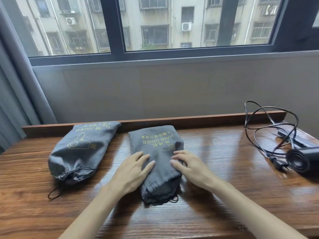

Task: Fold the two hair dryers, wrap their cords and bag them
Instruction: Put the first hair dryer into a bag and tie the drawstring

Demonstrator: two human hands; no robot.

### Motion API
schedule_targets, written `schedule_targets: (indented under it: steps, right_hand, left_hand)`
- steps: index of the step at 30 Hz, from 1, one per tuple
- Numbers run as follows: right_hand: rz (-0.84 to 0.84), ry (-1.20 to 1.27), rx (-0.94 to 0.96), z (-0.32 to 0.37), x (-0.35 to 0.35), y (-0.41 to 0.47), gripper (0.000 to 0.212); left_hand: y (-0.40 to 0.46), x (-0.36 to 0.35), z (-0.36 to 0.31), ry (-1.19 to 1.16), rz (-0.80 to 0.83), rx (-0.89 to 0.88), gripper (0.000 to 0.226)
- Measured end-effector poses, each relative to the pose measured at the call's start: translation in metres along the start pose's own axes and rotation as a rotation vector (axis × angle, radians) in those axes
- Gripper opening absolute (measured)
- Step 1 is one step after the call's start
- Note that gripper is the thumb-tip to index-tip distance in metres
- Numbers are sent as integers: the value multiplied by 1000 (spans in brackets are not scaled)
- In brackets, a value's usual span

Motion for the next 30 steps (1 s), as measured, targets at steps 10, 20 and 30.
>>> schedule_targets:
  steps: [10, 20, 30]
  right_hand:
    - [125, 0, 87, 12, -19, 10, 53]
    - [255, -113, 115, 36, -36, 19, 56]
    - [157, 48, 115, 38, -37, 22, 57]
  left_hand:
    - [5, 7, 48, 242, 150, 82, 57]
    - [7, 17, 66, 246, 122, 140, 47]
    - [5, 19, 56, 280, 23, 180, 50]
Point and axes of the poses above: each hand's wrist, its own y-axis towards the middle knuckle, its own x-axis out of the back of the hand, z = x × y, the point moved 1 cm from there along y, towards the middle knuckle, and after that the axes turned 11 degrees about x, right-handed, at the moved point
